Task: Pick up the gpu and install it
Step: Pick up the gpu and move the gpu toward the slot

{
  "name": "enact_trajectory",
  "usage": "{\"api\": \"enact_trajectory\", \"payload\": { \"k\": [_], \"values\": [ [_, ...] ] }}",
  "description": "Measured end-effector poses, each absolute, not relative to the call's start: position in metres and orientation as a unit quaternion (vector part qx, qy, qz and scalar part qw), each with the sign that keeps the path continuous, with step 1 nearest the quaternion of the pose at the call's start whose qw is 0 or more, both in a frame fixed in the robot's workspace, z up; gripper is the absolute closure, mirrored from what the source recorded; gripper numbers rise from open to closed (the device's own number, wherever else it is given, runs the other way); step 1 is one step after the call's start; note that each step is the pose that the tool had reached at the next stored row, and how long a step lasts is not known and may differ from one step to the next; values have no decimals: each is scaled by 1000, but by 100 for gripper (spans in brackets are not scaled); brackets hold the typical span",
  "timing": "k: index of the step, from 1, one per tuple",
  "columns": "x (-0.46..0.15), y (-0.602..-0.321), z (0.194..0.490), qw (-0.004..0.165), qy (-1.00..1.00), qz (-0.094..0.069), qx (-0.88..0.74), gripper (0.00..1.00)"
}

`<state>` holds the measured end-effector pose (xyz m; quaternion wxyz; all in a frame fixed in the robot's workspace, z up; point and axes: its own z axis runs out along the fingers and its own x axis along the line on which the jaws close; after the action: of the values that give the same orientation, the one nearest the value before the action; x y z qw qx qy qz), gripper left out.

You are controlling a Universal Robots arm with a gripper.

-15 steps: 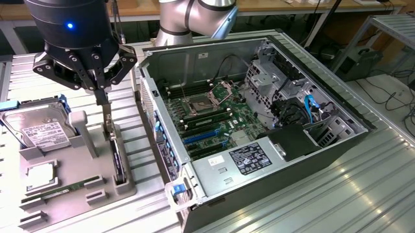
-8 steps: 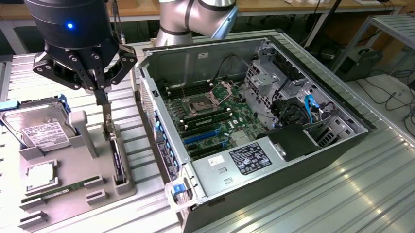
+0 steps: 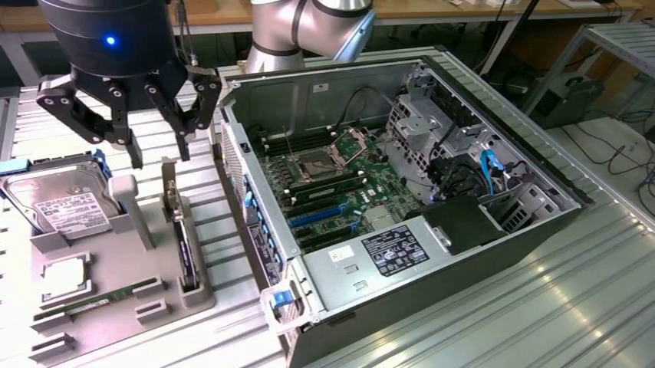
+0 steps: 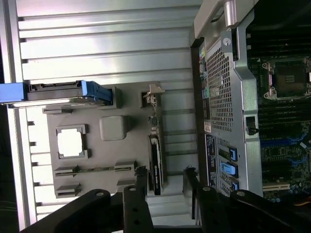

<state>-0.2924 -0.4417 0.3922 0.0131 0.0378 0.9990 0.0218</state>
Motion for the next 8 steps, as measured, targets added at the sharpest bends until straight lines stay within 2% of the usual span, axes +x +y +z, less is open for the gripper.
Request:
{"api": "enact_trajectory", "payload": {
  "k": [2,8],
  "values": [
    [-292,-441,392,13,999,21,38,40],
    [-292,-441,387,11,999,17,36,40]
  ]
}}
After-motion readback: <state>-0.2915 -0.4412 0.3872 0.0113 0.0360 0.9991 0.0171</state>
